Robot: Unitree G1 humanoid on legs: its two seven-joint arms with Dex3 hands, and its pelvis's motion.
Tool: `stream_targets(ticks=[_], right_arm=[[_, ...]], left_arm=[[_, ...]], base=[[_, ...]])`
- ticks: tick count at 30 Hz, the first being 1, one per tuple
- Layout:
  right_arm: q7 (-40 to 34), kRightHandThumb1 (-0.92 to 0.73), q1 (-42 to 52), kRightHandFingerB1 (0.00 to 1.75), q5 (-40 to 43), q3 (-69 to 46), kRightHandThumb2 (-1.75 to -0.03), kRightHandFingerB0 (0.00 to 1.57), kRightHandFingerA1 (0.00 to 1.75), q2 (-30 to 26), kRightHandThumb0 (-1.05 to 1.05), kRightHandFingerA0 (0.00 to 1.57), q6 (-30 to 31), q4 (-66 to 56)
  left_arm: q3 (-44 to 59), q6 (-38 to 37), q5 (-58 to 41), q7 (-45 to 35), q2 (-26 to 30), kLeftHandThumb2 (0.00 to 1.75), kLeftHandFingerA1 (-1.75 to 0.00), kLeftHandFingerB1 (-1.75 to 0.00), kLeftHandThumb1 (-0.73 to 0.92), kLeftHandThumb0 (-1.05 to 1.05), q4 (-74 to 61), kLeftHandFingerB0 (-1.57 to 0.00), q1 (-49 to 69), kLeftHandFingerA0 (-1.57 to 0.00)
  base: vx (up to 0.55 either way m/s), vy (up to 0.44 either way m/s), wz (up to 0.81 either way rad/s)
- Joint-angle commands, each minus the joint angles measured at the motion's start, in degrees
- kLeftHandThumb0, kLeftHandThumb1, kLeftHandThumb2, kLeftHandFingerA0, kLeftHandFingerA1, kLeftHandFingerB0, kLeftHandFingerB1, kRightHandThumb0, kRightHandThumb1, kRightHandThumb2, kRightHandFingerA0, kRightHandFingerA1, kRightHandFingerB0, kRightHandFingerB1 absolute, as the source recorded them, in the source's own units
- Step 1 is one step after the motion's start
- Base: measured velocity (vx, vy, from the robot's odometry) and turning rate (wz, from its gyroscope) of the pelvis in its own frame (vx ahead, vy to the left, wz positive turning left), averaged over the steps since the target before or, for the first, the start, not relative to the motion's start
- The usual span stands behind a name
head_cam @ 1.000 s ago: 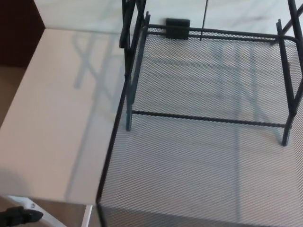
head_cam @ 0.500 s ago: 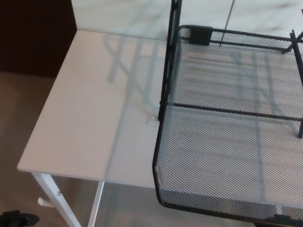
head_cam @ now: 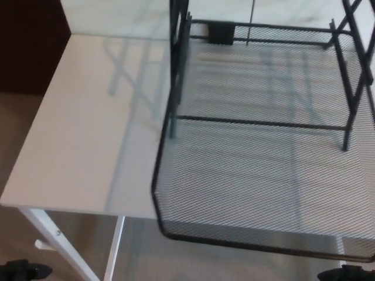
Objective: The robot walk towards a table in front and then pushes a layer of a file tray back to its original position using its right hand
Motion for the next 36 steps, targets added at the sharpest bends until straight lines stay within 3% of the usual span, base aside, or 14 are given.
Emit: stream_targets(ticks=[1, 7, 28, 36], right_arm=[[0.2, -0.63, 0.1, 0.44, -0.2, -0.1, -0.58, 0.51, 0.46, -0.4, -0.30, 0.57, 1.0, 0.0], [0.3, -0.63, 0.2, 0.45, 0.0, -0.3, -0.58, 0.53, 0.46, -0.3, -0.30, 0.57, 0.9, -0.3], [0.4, -0.63, 0.4, 0.44, -0.5, 0.2, -0.58, 0.52, 0.46, -0.6, -0.29, 0.56, 0.7, -0.8], [2.1, -0.63, 5.9, 0.45, -1.1, 0.6, -0.58, 0.52, 0.45, -1.3, -0.32, 0.55, 7.0, -18.5]], left_arm=[[0.3, 1.0, 0.1, -0.1, 0.6, 0.72, -0.50, -0.44, 0.44, -0.50, -0.3, -0.41, 0.3, -0.61], [0.2, 0.4, 0.2, -0.1, 0.7, 0.72, -0.50, -0.44, 0.45, -0.50, 0.0, -0.41, 0.2, -0.60], [0.1, 0.6, 0.5, 0.4, 0.9, 0.72, -0.50, -0.44, 0.44, -0.51, -0.2, -0.41, 0.2, -0.61], [0.5, 0.3, -0.1, -0.2, 1.3, 0.72, -0.50, -0.44, 0.45, -0.50, -0.5, -0.40, 0.1, -0.59]], base=[[-0.03, 0.072, -0.08], [-0.04, 0.320, 0.16], [0.00, -0.009, 0.02], [0.00, 0.000, 0.00]])
